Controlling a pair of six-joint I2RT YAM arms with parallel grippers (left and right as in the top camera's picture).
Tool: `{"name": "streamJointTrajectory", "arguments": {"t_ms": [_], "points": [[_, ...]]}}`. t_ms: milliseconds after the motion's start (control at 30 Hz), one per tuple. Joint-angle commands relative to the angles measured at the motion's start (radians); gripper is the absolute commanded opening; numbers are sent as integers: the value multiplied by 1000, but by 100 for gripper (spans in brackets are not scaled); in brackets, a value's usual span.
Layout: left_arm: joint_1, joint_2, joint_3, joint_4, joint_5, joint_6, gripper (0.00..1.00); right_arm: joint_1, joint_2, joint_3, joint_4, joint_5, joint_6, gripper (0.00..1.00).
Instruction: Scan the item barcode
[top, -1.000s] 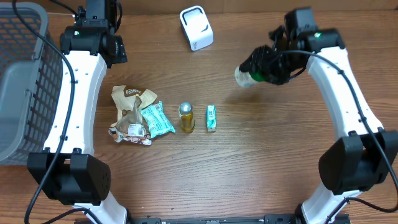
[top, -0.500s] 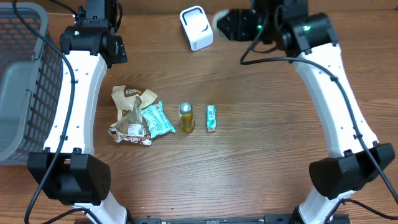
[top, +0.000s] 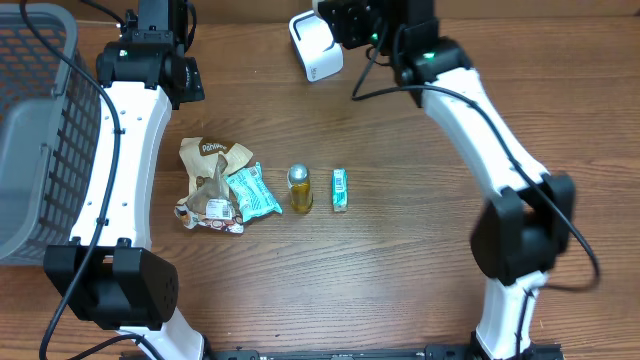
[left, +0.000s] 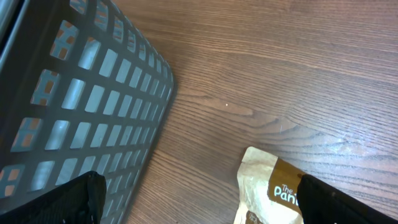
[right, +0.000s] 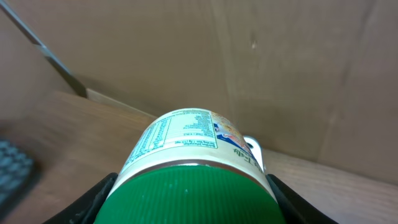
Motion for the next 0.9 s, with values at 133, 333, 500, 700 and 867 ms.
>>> {"name": "streamJointTrajectory", "arguments": {"t_ms": [133, 333, 500, 700, 867], "points": [[-2, -19, 16, 1, -13, 8, 100, 1, 203, -10, 285, 10, -28, 6], [-2, -19, 16, 1, -13, 8, 100, 1, 288, -10, 472, 10, -28, 4], [-2, -19, 16, 1, -13, 8, 99, 1, 323, -10, 542, 10, -28, 5], [-2, -19, 16, 1, -13, 8, 100, 1, 373, -10, 621, 9, -27, 5], [-2, -19, 16, 1, -13, 8, 100, 1, 391, -10, 652, 10, -21, 4]]}}
